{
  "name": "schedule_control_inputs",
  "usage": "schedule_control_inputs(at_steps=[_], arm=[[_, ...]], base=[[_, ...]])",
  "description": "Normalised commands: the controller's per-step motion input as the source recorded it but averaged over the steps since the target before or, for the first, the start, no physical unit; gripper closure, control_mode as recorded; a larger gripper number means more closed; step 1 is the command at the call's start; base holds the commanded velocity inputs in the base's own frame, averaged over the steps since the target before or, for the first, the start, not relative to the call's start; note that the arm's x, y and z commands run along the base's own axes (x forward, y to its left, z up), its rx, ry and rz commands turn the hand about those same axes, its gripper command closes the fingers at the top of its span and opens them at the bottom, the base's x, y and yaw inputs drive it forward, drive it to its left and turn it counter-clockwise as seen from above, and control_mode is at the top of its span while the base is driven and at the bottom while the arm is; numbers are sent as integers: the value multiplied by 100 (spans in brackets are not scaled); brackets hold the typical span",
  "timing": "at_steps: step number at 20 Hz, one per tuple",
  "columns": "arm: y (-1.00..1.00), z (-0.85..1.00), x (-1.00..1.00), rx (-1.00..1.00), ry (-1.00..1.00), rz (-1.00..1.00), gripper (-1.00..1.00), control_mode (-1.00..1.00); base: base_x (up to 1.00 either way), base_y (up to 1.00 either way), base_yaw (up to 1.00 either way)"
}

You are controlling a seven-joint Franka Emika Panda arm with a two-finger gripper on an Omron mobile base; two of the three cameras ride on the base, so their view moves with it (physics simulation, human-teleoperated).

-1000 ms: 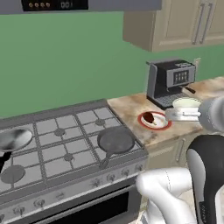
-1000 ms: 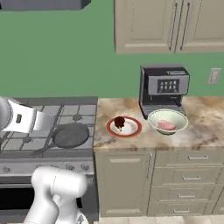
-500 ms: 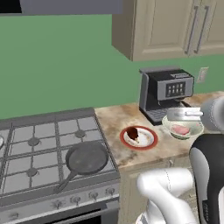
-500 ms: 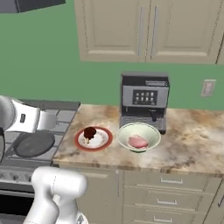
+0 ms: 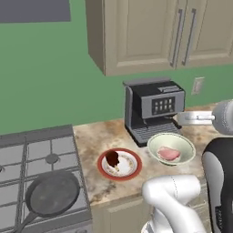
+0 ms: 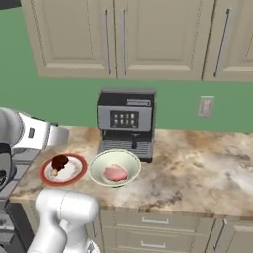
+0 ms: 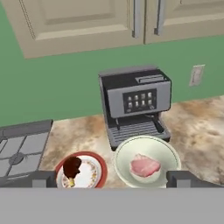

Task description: Place one of the steaks on the plate and the other in the bowl. Then place the bowl in the fridge.

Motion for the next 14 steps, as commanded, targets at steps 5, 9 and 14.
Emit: schedule_control_inputs(at_steps=[5,9,14], arm=[[0,0,0,0,0,0,-100,100],[0,0,0,0,0,0,-100,100],[-26,-18,19,7,22,-8,-100,-100]], base=[[3,-22,-62],[-11,-34,-66],[-2,-18,-15]])
